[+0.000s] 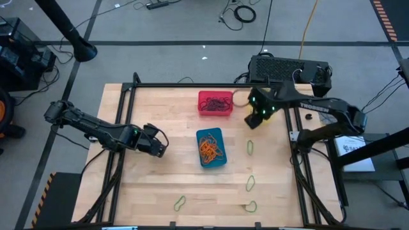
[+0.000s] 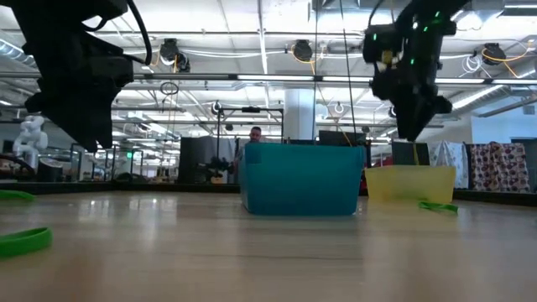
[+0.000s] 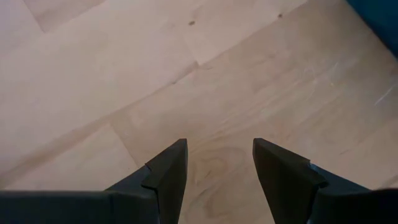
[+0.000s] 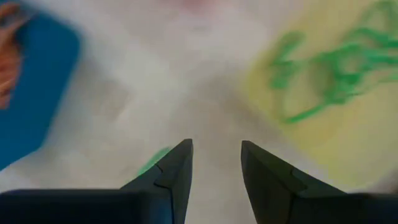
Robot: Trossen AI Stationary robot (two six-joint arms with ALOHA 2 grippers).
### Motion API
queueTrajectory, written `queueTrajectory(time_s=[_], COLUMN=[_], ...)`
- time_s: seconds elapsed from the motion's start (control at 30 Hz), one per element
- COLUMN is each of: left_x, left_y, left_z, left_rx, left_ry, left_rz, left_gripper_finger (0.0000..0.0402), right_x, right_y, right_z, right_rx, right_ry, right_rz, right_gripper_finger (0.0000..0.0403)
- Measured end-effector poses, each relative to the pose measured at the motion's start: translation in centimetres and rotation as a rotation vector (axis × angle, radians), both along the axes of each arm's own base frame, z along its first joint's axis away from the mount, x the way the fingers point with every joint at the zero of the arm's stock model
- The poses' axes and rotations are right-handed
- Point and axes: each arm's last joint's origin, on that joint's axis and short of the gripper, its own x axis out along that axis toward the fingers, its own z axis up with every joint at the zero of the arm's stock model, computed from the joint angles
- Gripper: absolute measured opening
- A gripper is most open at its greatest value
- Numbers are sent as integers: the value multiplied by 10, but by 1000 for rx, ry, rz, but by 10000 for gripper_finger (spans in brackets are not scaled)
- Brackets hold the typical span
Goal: Sort rubber bands into baskets
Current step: Put the green rubber band into the yellow bin
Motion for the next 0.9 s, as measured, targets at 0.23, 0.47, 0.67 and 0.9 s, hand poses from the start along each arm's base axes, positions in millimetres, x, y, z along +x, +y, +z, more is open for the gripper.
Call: queueTrajectory(time_s=[0.23,0.47,0.67,0.9], left_x=[0,5,6,6], left_y=[-1,-6,-7,-7], left_z=[0,2,2,3], left_rx=[-3,2,49,80], left_ry=[0,-52,-57,-48], left_rz=[-6,-82,-126,-168], left_gripper_finger=[189,189,189,189], right_x=[25,35,35,32], right_y=[76,160,226,270], right_z=[8,-5,-33,-83], right_rx=[36,48,83,53], right_ry=[-88,-54,13,170], right_rz=[121,218,266,135], right_gripper_finger=[130,130,130,130])
